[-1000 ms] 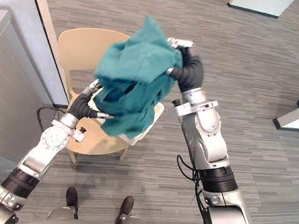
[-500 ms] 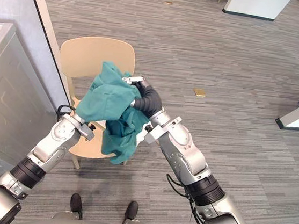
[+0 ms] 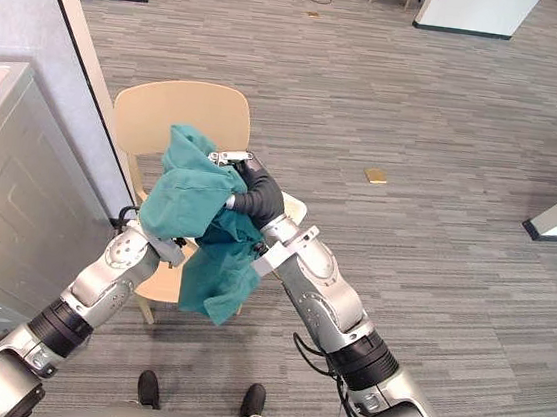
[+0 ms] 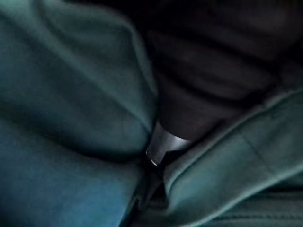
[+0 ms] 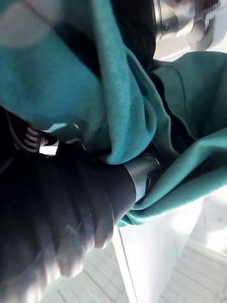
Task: Pick up the laundry basket with both hands and put the clothes into the washing machine.
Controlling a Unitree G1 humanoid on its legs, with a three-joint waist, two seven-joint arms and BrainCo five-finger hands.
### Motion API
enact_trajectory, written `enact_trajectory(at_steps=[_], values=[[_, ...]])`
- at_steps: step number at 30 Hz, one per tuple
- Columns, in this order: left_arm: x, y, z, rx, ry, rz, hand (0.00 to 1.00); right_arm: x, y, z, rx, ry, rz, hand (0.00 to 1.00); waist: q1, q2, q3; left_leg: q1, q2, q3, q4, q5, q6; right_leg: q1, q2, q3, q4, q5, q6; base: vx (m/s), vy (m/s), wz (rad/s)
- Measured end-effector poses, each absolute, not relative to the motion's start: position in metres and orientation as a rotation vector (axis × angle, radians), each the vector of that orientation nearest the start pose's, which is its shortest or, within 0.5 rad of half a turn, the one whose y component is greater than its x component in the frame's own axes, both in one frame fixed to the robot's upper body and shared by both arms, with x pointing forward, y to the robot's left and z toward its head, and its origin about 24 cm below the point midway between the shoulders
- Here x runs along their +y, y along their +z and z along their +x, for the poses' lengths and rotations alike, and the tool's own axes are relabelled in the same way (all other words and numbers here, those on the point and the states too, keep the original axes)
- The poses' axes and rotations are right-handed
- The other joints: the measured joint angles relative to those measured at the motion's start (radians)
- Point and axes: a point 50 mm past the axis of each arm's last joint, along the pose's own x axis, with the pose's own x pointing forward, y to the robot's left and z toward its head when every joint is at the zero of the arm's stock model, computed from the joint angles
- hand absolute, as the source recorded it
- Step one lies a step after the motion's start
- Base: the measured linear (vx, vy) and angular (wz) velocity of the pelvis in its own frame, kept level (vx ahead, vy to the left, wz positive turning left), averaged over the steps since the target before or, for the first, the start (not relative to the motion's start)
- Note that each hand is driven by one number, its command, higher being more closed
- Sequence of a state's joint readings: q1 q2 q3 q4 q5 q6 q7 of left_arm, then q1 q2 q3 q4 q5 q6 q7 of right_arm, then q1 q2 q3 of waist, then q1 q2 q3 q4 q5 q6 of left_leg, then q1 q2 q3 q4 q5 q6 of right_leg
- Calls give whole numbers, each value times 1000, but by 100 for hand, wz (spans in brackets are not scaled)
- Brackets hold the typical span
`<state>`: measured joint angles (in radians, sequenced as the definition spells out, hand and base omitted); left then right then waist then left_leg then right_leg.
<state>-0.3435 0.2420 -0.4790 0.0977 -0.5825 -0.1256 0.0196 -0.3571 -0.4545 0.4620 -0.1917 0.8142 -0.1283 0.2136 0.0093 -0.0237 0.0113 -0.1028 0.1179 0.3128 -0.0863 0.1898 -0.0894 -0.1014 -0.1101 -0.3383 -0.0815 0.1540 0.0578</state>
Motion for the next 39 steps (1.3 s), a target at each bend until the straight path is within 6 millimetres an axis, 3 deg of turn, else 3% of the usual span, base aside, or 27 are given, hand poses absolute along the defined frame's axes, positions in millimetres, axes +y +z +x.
enact_trajectory(at_steps=[6, 13, 17, 24, 27, 30, 33, 34, 35, 36, 37, 38, 39], values=[[71, 87, 285, -120, -449, -293, 100, -88, 145, 265, -330, 779, 318, 0, 6, 2, -10, 1, -4, -2, 0, 0, 0, 2, -4, -1, -3, 0, 0, 0, 0, 0], [103, 92, 284, -169, -271, -379, 100, -103, 129, 263, -290, 659, 333, 0, 6, 3, -24, 17, -5, -9, 0, -3, 0, 24, -6, -6, -4, -1, 2, 2, -2, 3], [130, 103, 281, -242, -158, -417, 100, -127, 128, 267, -299, 550, 340, 0, 7, 5, -25, 23, -6, -13, 0, -13, -7, 32, -7, -5, -5, -2, 2, 4, -4, 2], [184, 101, 250, -310, 88, -411, 100, -173, 125, 264, -338, 300, 313, 0, 5, 17, -49, 49, -6, -10, 0, -22, -17, 52, -7, 0, -6, -3, 5, 17, -11, -1], [193, 98, 232, -322, 150, -432, 100, -179, 121, 262, -336, 255, 314, 0, 8, 23, -66, 53, -5, -10, 0, -28, -25, 57, -7, 1, -6, -5, 6, 11, -8, 0], [202, 94, 211, -330, 236, -467, 100, -178, 116, 263, -327, 240, 310, 0, 36, 33, -74, 46, 1, -12, 3, -30, -27, 56, -5, 2, -4, -5, 7, 0, 0, 0], [210, 93, 205, -338, 293, -470, 100, -181, 106, 269, -289, 180, 339, 0, 47, 41, -69, -43, 9, -79, 61, -33, -32, 40, 3, -54, 2, -4, 5, -53, -30, 50], [211, 93, 204, -340, 305, -474, 100, -182, 105, 271, -284, 163, 339, 0, 46, 48, -66, -65, 13, -97, 70, -34, -40, 34, 8, -70, 7, -5, 2, -99, -54, 104], [211, 92, 203, -341, 339, -492, 100, -184, 109, 276, -293, 138, 335, 0, 48, 73, -51, -89, 31, -122, 71, -49, -76, 27, 31, -103, 33, -17, -16, -110, -80, 129], [214, 91, 202, -345, 364, -495, 100, -188, 111, 277, -308, 101, 326, 0, 43, 50, -47, -116, 42, -49, 117, -100, -33, 32, 38, -143, 27, -42, -47, -88, -104, 141], [214, 93, 204, -355, 368, -499, 100, -193, 115, 277, -326, 78, 319, 0, 40, 36, -35, -152, 63, 23, 219, -148, 62, 35, 21, -170, 27, -43, -64, -86, -71, 137], [213, 91, 202, -358, 385, -515, 100, -202, 119, 278, -350, 31, 318, 0, 59, 40, -21, -202, 147, 141, 503, -220, 188, 36, 2, -234, 67, -41, -81, -40, -4, 101], [212, 86, 199, -339, 394, -520, 100, -208, 124, 276, -375, -4, 296, 0, 71, 70, -12, -182, 238, 240, 708, -253, 217, 40, 7, -281, 140, -70, -83, -78, 6, 96]])
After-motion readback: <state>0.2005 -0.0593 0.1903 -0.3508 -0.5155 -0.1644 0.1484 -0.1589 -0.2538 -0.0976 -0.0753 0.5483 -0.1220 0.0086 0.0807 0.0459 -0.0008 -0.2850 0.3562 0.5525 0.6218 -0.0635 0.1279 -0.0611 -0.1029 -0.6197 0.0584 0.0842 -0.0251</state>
